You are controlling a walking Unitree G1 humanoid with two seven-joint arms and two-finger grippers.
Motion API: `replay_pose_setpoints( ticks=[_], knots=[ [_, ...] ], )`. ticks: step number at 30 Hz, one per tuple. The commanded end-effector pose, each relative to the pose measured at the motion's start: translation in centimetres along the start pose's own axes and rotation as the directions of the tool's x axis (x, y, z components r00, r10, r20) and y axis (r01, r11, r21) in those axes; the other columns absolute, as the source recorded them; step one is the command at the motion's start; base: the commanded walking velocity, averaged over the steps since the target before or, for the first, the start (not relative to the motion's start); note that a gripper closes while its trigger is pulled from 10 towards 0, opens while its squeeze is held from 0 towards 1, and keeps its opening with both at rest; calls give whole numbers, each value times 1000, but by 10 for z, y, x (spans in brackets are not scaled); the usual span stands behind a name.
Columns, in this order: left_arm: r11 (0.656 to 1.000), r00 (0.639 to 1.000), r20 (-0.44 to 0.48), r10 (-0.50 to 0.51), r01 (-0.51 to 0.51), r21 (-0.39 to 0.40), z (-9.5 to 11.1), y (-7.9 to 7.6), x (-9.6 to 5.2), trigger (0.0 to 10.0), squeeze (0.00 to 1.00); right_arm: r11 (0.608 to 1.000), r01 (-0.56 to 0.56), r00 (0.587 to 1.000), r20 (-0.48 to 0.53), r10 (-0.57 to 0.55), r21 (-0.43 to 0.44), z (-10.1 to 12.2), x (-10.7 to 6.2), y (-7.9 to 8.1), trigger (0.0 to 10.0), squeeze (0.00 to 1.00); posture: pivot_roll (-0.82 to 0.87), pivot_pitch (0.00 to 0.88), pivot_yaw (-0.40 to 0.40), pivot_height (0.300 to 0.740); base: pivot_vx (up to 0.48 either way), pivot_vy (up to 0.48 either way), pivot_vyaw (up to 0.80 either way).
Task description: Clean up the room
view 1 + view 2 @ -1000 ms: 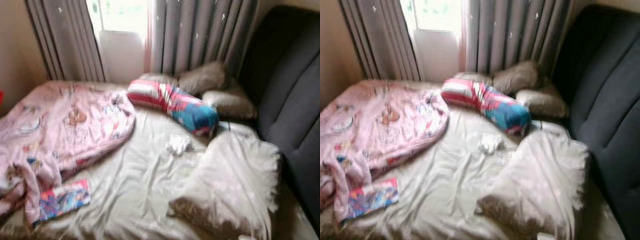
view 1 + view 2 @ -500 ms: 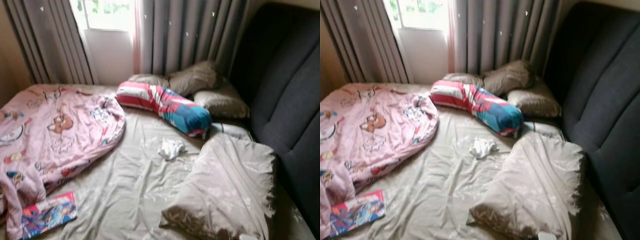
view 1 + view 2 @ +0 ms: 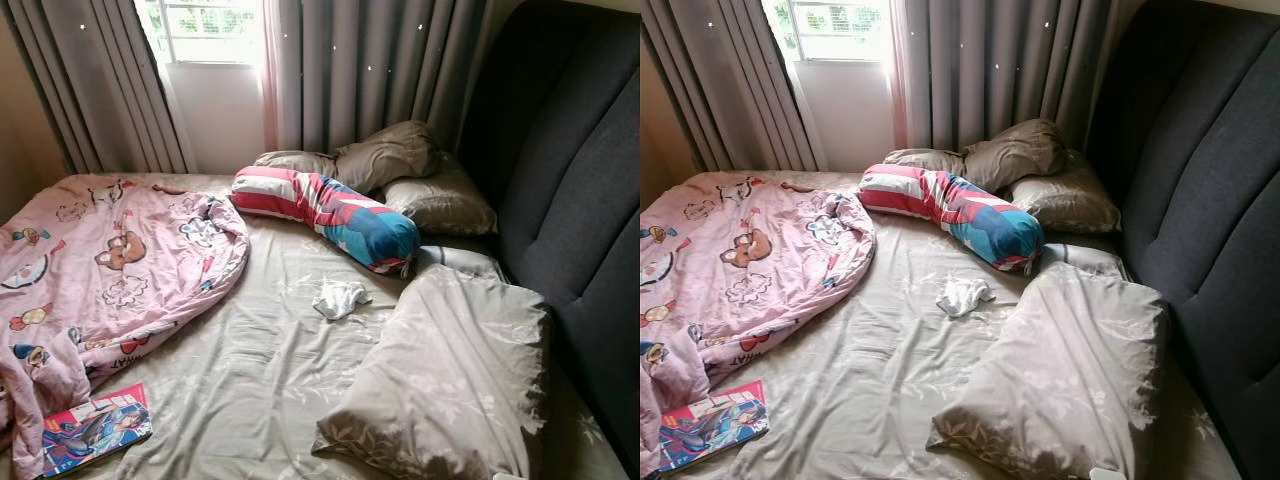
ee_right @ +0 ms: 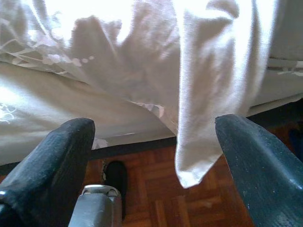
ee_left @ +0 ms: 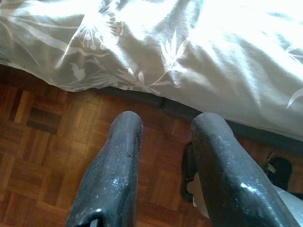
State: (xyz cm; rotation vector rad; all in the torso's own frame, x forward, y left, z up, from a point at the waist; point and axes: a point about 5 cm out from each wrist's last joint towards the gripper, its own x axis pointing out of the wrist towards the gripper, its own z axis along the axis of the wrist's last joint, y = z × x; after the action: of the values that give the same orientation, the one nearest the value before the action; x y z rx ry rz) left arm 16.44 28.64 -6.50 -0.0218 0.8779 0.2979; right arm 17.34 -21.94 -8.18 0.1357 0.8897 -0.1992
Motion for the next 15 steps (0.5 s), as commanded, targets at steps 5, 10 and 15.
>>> replay_pose_setpoints(
  ticks=[5, 10, 15],
  knots=[
    [1000, 1000, -13, 3, -3, 0, -3, 1, -1, 10000, 0, 1000, 16, 1000, -3, -16, 19, -1, -1, -8, 10000, 0, 31, 0, -31, 740, 0, -267, 0],
    [1000, 1000, -12, 3, -3, 0, -2, 1, -1, 10000, 0, 1000, 16, 1000, -9, -16, 18, -3, -2, -8, 10000, 0, 33, 0, -31, 740, 0, -294, 0],
    [1000, 1000, -10, 5, -5, 1, -2, 2, -1, 10000, 0, 1000, 16, 1000, -12, -15, 20, -4, -2, -8, 10000, 0, 30, 0, -30, 740, 0, -391, 0]
  ],
)
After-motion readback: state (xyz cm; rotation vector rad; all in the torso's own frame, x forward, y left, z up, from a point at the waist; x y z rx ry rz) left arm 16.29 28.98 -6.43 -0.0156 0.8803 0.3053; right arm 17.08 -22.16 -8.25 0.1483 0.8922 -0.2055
